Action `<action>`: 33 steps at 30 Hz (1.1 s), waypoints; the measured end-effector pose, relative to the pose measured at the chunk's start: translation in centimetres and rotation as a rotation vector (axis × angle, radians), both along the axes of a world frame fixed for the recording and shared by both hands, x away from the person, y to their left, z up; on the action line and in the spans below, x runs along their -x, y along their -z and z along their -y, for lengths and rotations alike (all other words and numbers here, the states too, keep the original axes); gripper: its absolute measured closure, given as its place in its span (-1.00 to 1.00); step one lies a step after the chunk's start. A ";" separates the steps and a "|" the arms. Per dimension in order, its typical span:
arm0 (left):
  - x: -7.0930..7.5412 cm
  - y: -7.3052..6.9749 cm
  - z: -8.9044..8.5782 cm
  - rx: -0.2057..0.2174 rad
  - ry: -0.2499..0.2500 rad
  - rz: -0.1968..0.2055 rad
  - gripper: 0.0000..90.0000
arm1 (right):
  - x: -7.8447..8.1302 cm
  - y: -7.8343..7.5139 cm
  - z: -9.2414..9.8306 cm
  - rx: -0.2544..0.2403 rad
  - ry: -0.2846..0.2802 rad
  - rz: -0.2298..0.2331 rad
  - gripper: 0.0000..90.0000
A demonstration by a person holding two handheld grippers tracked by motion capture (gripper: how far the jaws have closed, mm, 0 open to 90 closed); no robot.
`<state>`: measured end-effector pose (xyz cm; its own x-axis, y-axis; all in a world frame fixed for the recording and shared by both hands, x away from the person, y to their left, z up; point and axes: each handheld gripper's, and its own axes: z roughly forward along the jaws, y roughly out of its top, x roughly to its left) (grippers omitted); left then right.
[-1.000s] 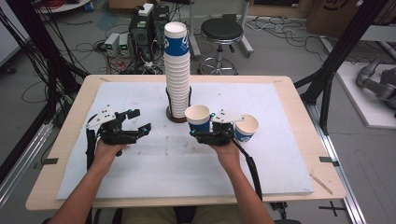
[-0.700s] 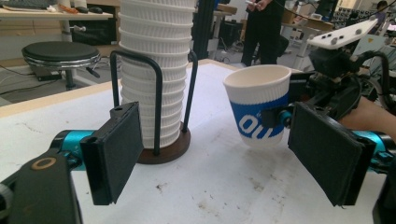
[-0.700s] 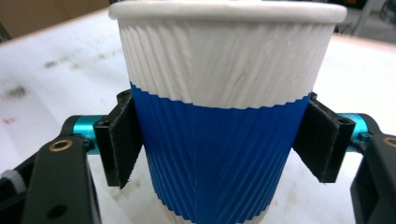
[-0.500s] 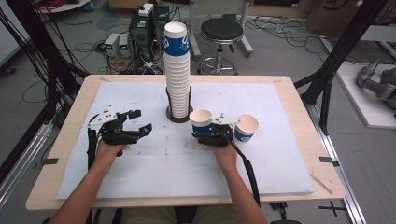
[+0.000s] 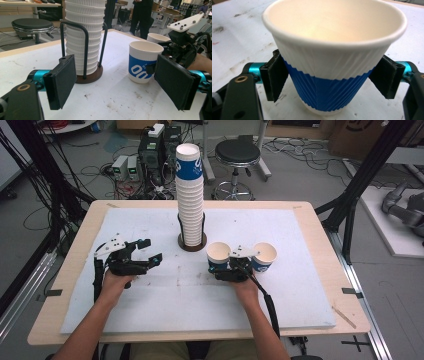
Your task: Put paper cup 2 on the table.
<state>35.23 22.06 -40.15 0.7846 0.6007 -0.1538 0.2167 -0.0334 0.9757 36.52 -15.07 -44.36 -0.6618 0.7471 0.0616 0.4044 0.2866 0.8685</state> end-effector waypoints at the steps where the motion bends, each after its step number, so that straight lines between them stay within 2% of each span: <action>1: 0.0 0.0 0.0 0.001 0.000 -0.002 -0.60 | 0.0 0.0 0.1 -0.003 -0.004 0.000 -0.52; 4: 0.0 0.1 0.0 0.003 0.000 -0.004 -0.60 | 0.2 0.1 0.3 -0.017 -0.023 -0.021 -0.57; 9: 0.0 0.2 0.0 0.005 -0.004 -0.010 -0.60 | 0.5 0.0 0.8 0.009 -0.044 -0.054 -0.58; 18: -0.1 0.2 -0.2 0.007 -0.005 -0.014 -0.60 | 1.8 -1.1 1.8 -0.004 -0.078 -0.045 -0.58; 24: -0.2 0.2 -0.4 0.009 -0.009 -0.014 -0.60 | 2.6 -2.3 2.4 0.031 -0.095 -0.042 -0.58; 26: -0.2 0.2 -0.4 0.007 -0.012 -0.013 -0.60 | 2.8 -2.7 2.8 0.028 -0.099 -0.050 -0.58; 33: -0.2 0.3 -0.4 0.007 -0.012 -0.016 -0.60 | 3.8 -4.4 4.9 0.001 -0.114 -0.026 -0.58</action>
